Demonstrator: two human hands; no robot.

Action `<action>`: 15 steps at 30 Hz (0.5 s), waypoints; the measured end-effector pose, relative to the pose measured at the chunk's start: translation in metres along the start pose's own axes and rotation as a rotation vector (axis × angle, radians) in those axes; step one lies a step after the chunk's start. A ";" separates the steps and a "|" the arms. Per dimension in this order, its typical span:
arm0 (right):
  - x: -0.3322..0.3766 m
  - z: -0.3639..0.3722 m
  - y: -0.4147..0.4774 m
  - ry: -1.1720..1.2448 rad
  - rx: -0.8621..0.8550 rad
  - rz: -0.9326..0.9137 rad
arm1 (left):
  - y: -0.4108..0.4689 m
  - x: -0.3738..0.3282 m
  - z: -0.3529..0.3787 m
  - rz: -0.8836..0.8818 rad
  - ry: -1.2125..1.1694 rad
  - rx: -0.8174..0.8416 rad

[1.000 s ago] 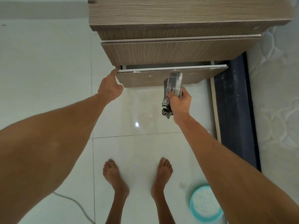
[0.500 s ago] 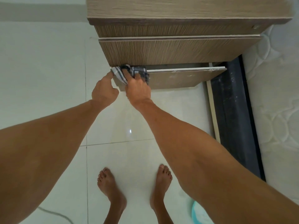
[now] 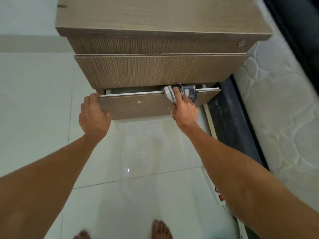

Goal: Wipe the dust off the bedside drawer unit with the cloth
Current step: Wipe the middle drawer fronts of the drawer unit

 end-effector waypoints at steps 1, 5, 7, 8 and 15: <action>-0.011 -0.001 0.000 -0.015 -0.018 0.015 | 0.001 0.002 0.003 0.015 0.005 -0.018; -0.055 -0.002 0.003 -0.006 -0.131 0.101 | 0.006 0.010 0.010 0.097 -0.005 -0.077; -0.076 -0.001 0.005 0.007 -0.204 0.140 | 0.008 0.014 0.015 0.146 -0.017 -0.125; -0.086 -0.001 0.006 0.007 -0.229 0.152 | 0.009 0.015 0.018 0.160 -0.020 -0.145; -0.138 0.003 0.007 0.237 -0.459 0.387 | 0.016 0.023 0.033 0.249 -0.079 -0.320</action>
Point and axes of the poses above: each hand's wrist, its own y-axis towards the middle knuckle, its own z-axis out of the palm, x = y × z, the point moved 5 cm from there along y, towards the middle knuckle, and after that the axes turned 10 degrees about x, right-handed, at the moved point
